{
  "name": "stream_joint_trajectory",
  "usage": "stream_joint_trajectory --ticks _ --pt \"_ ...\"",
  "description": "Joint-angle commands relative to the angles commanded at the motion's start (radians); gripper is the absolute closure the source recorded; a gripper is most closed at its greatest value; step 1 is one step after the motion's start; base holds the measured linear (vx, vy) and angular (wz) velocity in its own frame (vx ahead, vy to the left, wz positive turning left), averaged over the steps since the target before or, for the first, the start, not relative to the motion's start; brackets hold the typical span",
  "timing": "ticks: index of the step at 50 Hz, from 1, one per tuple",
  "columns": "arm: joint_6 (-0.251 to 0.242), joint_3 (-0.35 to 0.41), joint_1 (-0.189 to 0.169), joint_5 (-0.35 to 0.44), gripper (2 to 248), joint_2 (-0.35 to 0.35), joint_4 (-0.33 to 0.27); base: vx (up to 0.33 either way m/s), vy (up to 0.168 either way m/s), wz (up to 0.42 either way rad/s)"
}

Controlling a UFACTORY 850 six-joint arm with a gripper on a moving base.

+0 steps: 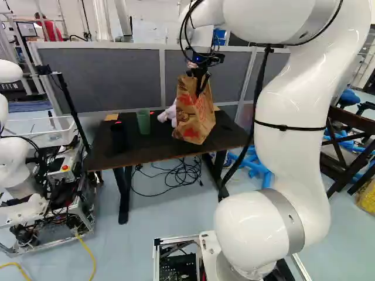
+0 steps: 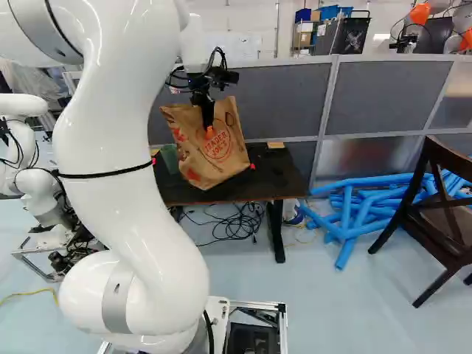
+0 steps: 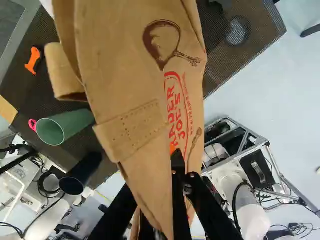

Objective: Pick up the bag on the ground and place it on the table

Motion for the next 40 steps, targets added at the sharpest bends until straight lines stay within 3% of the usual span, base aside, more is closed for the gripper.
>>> stream_joint_trajectory --ticks 40 --pt "0.004 0.0 0.0 0.0 227 0.0 0.0 0.0 0.0 0.0"
